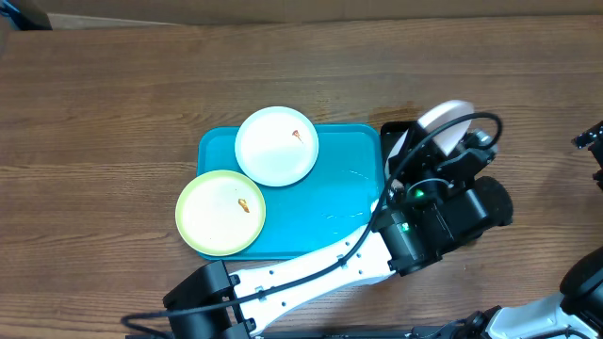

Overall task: Clean dirty plates on tray and stack at the side
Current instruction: 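Place the white plate on the table left of the tray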

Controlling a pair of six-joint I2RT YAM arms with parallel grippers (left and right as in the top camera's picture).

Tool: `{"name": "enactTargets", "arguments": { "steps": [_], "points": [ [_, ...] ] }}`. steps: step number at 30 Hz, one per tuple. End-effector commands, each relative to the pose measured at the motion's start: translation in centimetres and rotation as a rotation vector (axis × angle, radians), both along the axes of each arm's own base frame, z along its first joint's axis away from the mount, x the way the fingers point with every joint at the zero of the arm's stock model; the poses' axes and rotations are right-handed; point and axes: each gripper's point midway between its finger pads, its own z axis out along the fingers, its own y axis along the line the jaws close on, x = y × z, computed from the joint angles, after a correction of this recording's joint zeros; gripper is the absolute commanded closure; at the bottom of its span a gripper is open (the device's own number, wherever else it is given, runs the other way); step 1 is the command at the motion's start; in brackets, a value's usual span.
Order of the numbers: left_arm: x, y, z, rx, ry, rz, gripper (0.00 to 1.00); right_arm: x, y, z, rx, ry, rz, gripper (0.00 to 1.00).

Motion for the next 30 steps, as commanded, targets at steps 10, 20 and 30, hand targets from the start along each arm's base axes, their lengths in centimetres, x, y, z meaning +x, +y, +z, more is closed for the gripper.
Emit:
{"name": "enactTargets", "arguments": {
  "steps": [10, 20, 30],
  "points": [
    [4.9, 0.5, -4.4, -0.760, 0.747, -0.120, 0.96, 0.6, -0.4, 1.9, -0.030, -0.045, 0.000, 0.00],
    [12.5, 23.4, -6.4, -1.120, 0.978, 0.347, 0.96, 0.6, -0.4, 1.9, -0.030, -0.045, 0.001, 0.00],
    [8.6, 50.5, -9.9, -1.297, 0.754, 1.039, 0.96, 0.6, -0.4, 1.9, -0.030, -0.045, 0.000, 0.00]
  ]
}}
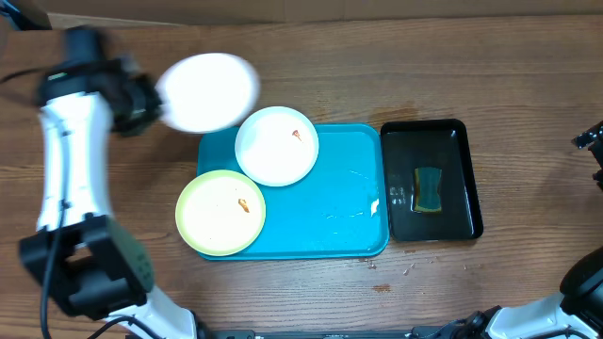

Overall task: Clean dirty plates on tray and stack at the side
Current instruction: 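Place the white plate on the table left of the tray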

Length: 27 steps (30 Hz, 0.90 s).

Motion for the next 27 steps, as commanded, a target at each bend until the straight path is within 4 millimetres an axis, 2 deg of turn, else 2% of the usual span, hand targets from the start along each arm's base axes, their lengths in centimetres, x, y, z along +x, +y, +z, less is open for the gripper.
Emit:
{"name": "enactTargets", "arguments": {
  "steps": [1, 7, 9, 13, 18, 19, 20, 21, 22, 23, 24, 26, 27],
  "points": [
    [-2.3, 4.8, -1.0, 0.048, 0.050, 0.132, 0.96, 0.6, -0.4, 1.9, -0.030, -0.046, 0.000, 0.00],
    [-6.8, 11.1, -5.5, 0.166, 0.175, 0.297, 0.96, 0.6, -0.4, 1.9, -0.030, -0.045, 0.000, 0.00],
    [-7.8, 12.3, -6.3, 0.185, 0.193, 0.333, 0.96, 0.6, -0.4, 1.9, -0.030, -0.045, 0.000, 0.00],
    [-9.2, 13.7, -7.8, 0.160, 0.211, 0.426, 0.96, 0.6, -0.4, 1.9, -0.030, -0.045, 0.000, 0.00],
    [-9.5, 14.1, -9.0, 0.148, 0.196, 0.447, 0.95, 0.6, -0.4, 1.9, -0.030, -0.045, 0.000, 0.00],
    [-9.5, 14.1, -9.2, 0.147, 0.198, 0.446, 0.88, 0.6, -0.4, 1.9, -0.030, -0.046, 0.000, 0.00],
    [-9.5, 13.9, -9.3, 0.145, 0.199, 0.443, 0.65, 0.6, -0.4, 1.9, -0.030, -0.045, 0.000, 0.00],
    [-9.3, 13.6, -9.3, 0.130, 0.194, 0.424, 0.29, 0.6, -0.4, 1.9, -0.030, -0.046, 0.000, 0.00],
    [-9.0, 12.9, -9.2, 0.105, 0.179, 0.380, 0.11, 0.6, -0.4, 1.9, -0.030, -0.046, 0.000, 0.00],
    [-8.4, 12.1, -8.9, 0.067, 0.153, 0.327, 0.03, 0.6, -0.4, 1.9, -0.030, -0.045, 0.000, 0.00],
    [-7.7, 11.2, -8.3, 0.019, 0.119, 0.287, 0.00, 0.6, -0.4, 1.9, -0.030, -0.046, 0.000, 0.00],
    [-6.2, 9.7, -6.5, -0.057, 0.046, 0.217, 0.00, 0.6, -0.4, 1.9, -0.030, -0.045, 0.000, 0.00],
    [-5.5, 8.9, -5.5, -0.081, 0.015, 0.176, 0.06, 0.6, -0.4, 1.9, -0.030, -0.046, 0.000, 0.00]
  ]
}}
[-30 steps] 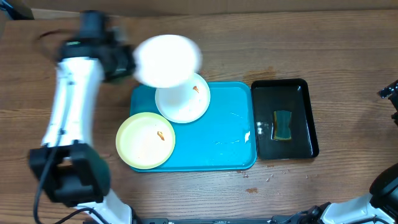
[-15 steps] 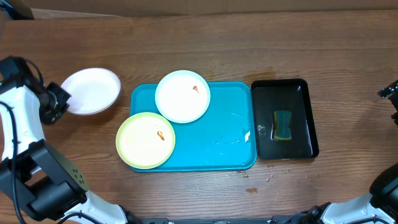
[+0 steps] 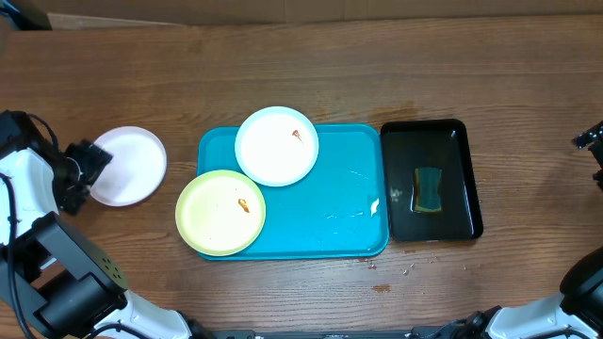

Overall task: Clean dirty plates on tray and stack at the side
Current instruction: 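Place the white plate on the table left of the tray, then move the left gripper to the rim of the back white plate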

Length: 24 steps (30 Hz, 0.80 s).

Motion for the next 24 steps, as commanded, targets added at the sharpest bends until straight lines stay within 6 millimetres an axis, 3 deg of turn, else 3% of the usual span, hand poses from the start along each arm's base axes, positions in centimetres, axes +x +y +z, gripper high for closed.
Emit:
{"name": "enactTargets", "arguments": {
  "steps": [1, 4, 7, 10, 16, 21, 24],
  "points": [
    [3.9, -3.5, 4.7, -0.099, -0.206, -0.182, 0.14, 0.6, -0.4, 1.9, -0.031, -0.045, 0.000, 0.00],
    [4.9, -6.8, 6.6, -0.121, -0.223, -0.263, 0.16, 0.6, -0.4, 1.9, -0.031, -0.045, 0.000, 0.00],
    [5.5, -10.5, 6.6, -0.114, -0.188, -0.370, 0.27, 0.6, -0.4, 1.9, -0.031, -0.045, 0.001, 0.00],
    [5.3, -14.4, 5.1, -0.067, -0.093, -0.477, 0.34, 0.6, -0.4, 1.9, -0.031, -0.045, 0.001, 0.00],
    [5.1, -21.3, 1.4, 0.070, 0.043, -0.677, 0.31, 0.6, -0.4, 1.9, -0.030, -0.045, 0.000, 0.00],
    [5.5, -24.6, -0.5, 0.162, 0.072, -0.771, 0.39, 0.6, -0.4, 1.9, -0.030, -0.045, 0.000, 0.00],
    [5.6, -25.0, -1.3, 0.191, 0.095, -0.768, 0.40, 0.6, -0.4, 1.9, -0.030, -0.045, 0.000, 0.00]
  ]
}}
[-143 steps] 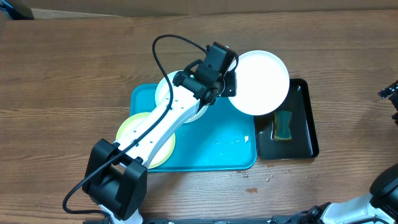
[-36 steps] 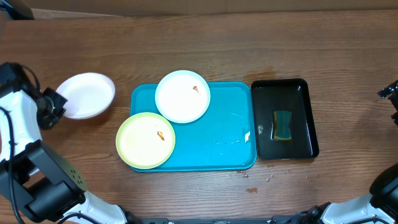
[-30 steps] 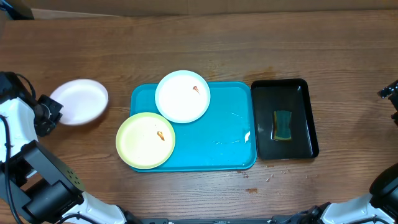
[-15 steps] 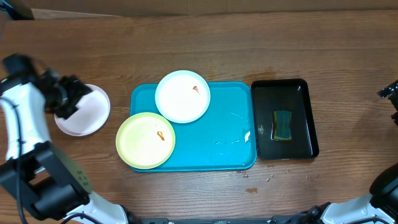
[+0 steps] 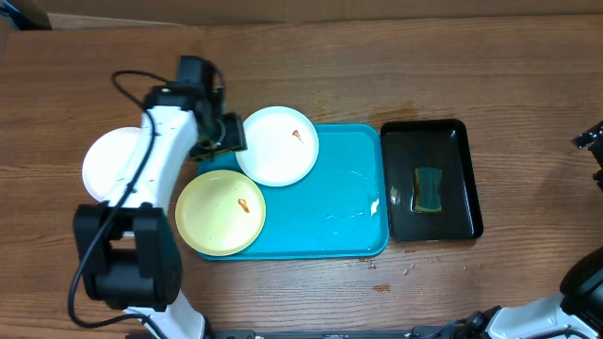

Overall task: Clean dirty plates on tray and stack at the side
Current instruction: 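Move the left gripper to the rim of the back white plate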

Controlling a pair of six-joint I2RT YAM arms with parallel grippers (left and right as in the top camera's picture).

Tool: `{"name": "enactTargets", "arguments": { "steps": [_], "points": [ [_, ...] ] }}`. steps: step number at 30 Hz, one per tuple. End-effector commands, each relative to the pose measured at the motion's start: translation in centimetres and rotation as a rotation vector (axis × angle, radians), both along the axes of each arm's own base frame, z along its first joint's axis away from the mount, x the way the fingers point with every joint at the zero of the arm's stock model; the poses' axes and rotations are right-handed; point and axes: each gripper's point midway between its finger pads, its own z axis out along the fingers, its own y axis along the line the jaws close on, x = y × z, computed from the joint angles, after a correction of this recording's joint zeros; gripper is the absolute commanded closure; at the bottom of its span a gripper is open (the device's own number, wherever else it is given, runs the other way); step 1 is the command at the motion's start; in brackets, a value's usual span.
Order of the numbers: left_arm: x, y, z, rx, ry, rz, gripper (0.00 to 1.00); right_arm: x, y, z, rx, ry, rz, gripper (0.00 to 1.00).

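A teal tray (image 5: 339,217) holds two dirty plates: a white plate (image 5: 278,151) with a small red-orange smear and a light green plate (image 5: 221,217) with an orange smear. A clean white plate (image 5: 102,165) lies on the table left of the tray, partly hidden by my left arm. My left gripper (image 5: 231,138) sits at the left rim of the dirty white plate; its jaws are too dark to read. Only a dark part of my right arm (image 5: 589,139) shows at the right edge.
A black tray (image 5: 466,151) right of the teal tray holds liquid and a green-and-yellow sponge (image 5: 430,189). My left arm's white links (image 5: 155,169) run from the near left up over the table between the clean plate and the tray.
My left gripper was at the left rim of the clean plate on the table. It is now off that plate and at the left rim of the dirty white plate on the tray.
My left arm first held a white plate tilted over the black tray. Then it held that plate above the table, up and left of the teal tray. Then the plate lay on the table at the left. Now the gripper is at the dirty white plate.
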Motion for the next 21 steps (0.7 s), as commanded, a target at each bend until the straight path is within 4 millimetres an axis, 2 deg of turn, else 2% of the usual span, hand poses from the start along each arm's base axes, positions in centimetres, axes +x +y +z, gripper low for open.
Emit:
{"name": "enactTargets", "arguments": {
  "steps": [1, 5, 9, 12, 14, 18, 21],
  "points": [
    [-0.1, 1.0, -1.9, 0.093, 0.031, 0.028, 0.40, 0.6, -0.4, 1.9, -0.031, -0.045, 0.000, 0.00],
    [0.2, 0.8, -3.4, 0.092, 0.053, 0.024, 0.46, 0.6, -0.4, 1.9, -0.031, -0.045, 0.000, 0.00],
    [0.1, 0.3, -5.8, 0.071, 0.103, -0.022, 0.59, 0.6, -0.5, 1.9, -0.031, -0.045, 0.000, 0.00],
    [0.1, -1.0, -7.4, 0.011, 0.126, -0.095, 0.61, 0.6, -0.4, 1.9, -0.031, -0.045, 0.000, 0.00],
    [0.2, -1.1, -8.2, 0.006, 0.132, -0.108, 0.64, 0.6, -0.4, 1.9, -0.031, -0.045, 0.000, 0.00],
    [1.0, -1.2, -7.8, 0.007, 0.099, -0.119, 0.87, 0.6, -0.4, 1.9, -0.031, -0.045, 0.000, 0.00],
    [1.4, -1.4, -6.8, 0.004, 0.084, -0.139, 0.95, 0.6, -0.4, 1.9, -0.031, -0.045, 0.000, 0.00]
  ]
}}
